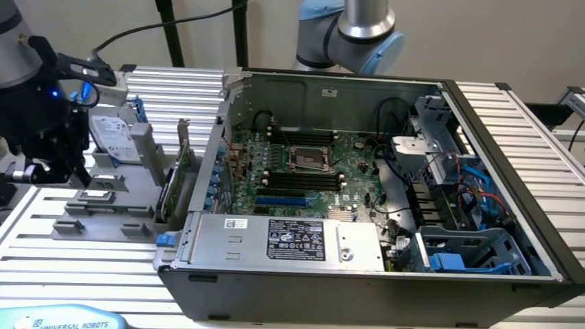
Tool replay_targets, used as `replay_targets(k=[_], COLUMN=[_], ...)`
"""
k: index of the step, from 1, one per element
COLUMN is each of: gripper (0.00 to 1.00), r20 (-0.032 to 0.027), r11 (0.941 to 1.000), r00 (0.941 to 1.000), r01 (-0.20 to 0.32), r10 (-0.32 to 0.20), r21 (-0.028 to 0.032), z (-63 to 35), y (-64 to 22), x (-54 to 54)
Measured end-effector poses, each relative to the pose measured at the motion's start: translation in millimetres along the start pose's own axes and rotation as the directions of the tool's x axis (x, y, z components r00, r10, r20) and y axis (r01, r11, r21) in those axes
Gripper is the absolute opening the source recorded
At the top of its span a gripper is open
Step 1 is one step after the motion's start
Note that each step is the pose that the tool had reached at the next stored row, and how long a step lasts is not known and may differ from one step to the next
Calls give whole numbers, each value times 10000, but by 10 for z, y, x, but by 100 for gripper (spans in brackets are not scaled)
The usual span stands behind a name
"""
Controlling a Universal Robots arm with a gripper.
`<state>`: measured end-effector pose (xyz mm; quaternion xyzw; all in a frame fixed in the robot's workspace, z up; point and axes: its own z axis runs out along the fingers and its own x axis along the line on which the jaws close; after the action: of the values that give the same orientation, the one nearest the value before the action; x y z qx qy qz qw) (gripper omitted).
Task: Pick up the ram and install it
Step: 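Pick up the ram and move it above insertion slot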
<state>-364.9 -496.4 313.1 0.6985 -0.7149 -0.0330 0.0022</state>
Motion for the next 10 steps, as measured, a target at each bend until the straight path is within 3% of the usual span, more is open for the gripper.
replay_targets(k=[5,10], gripper=[13,13], r20=[7,32], r11=[10000,10000], r00=[10000,10000], r01=[0,1], r10=[0,-1], r21=[-1,-1], z=[-233,-459], y=[-156,-367], x=[-14,-29])
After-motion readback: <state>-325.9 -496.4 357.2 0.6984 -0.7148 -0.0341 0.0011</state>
